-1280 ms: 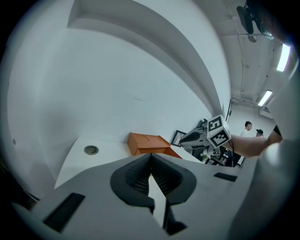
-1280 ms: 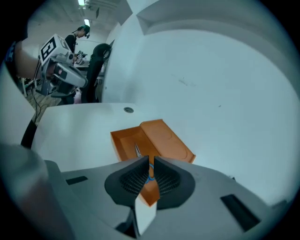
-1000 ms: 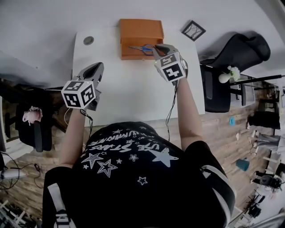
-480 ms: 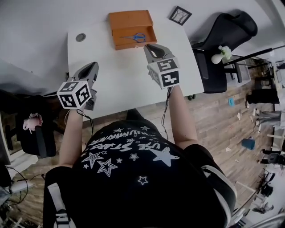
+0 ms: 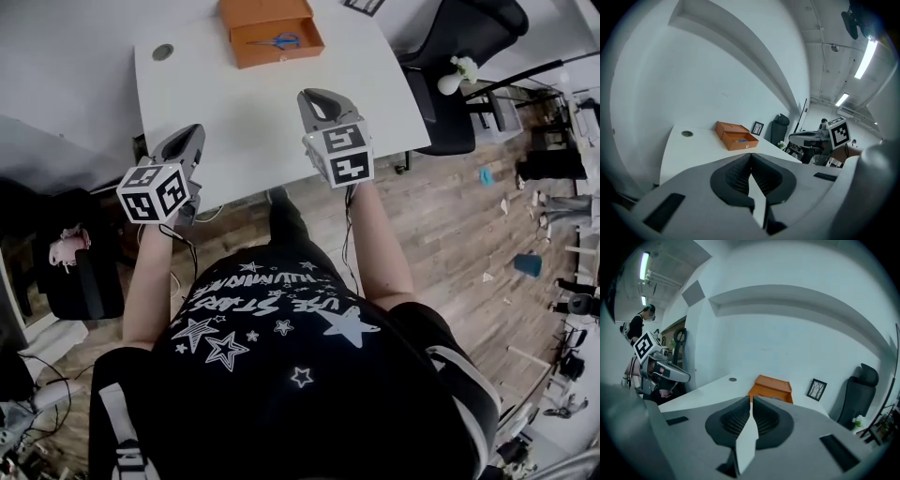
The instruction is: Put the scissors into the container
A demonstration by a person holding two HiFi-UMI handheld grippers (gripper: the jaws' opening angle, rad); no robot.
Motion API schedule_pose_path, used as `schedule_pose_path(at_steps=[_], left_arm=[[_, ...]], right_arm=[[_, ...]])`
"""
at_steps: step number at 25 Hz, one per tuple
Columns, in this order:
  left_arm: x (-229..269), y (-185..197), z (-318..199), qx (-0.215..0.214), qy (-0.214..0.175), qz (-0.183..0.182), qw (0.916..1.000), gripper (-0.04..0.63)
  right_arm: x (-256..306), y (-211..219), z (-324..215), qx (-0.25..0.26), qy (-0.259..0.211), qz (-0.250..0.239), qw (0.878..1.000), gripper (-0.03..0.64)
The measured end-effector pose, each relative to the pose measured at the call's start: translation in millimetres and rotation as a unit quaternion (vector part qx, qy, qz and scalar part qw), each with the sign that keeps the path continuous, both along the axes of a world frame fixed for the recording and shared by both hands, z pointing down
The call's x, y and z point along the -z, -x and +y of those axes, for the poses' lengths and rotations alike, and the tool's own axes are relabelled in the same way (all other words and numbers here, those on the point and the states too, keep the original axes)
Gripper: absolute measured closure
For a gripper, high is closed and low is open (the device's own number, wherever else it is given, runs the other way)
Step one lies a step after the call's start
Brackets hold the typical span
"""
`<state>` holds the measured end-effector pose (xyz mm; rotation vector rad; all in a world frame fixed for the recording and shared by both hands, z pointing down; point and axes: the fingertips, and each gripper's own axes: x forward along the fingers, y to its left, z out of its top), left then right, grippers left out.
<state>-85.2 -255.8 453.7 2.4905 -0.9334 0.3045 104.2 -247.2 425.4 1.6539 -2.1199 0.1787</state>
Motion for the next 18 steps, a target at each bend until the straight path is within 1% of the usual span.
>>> schedule_pose_path(at_steps=[10, 14, 18], left_arm=[[-4.3, 31.9, 76.9, -0.036, 0.005, 0.0, 0.9993, 0.577], [-8.6, 44.2, 97.5, -0.045, 0.01, -0.001, 0.999, 0.577], [-10.7, 51.3, 111.4, -0.049, 0.009, -0.001, 0.9987, 0.577]], right_arm=[[-18.5, 36.8, 98.0, -0.04, 0.021, -0.004, 0.999, 0.565], [-25.4, 46.1, 124.9, -0.054, 0.026, -0.011, 0.998, 0.565], [-27.9, 47.3, 145.1, -0.068, 0.022, -0.018, 0.997, 0.565]])
